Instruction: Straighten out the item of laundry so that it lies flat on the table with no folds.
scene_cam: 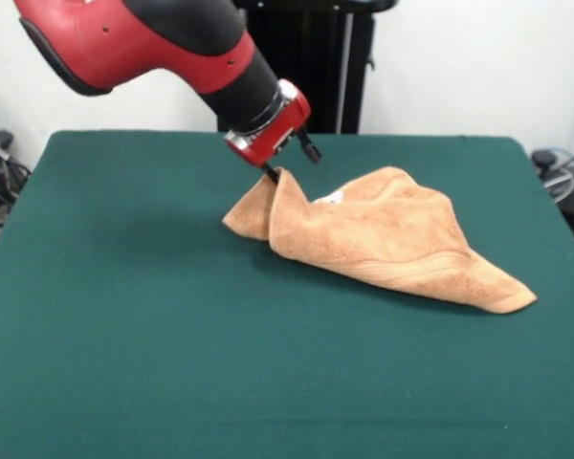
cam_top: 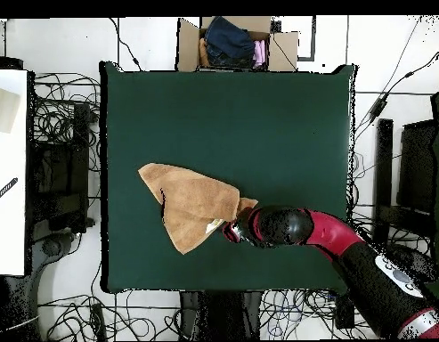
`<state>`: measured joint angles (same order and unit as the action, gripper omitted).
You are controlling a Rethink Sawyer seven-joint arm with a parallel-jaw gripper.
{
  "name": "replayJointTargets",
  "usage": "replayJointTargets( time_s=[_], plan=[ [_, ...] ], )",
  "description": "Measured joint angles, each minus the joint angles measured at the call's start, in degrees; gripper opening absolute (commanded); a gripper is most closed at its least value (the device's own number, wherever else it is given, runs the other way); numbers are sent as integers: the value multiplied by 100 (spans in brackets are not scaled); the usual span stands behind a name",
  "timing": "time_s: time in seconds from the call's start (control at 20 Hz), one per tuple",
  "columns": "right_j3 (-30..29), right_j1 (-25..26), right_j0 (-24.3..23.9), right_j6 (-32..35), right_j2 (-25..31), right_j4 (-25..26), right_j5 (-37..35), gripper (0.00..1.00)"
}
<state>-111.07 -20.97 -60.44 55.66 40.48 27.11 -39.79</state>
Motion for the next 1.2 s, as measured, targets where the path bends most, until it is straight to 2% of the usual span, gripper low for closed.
replayJointTargets(
  time_s=[0.8, 1.2],
  plan=[
    [3, -50, 128, 0, -325, -191, 1, 100],
    [3, 112, -176, 0, -274, -232, 1, 100]
  ],
)
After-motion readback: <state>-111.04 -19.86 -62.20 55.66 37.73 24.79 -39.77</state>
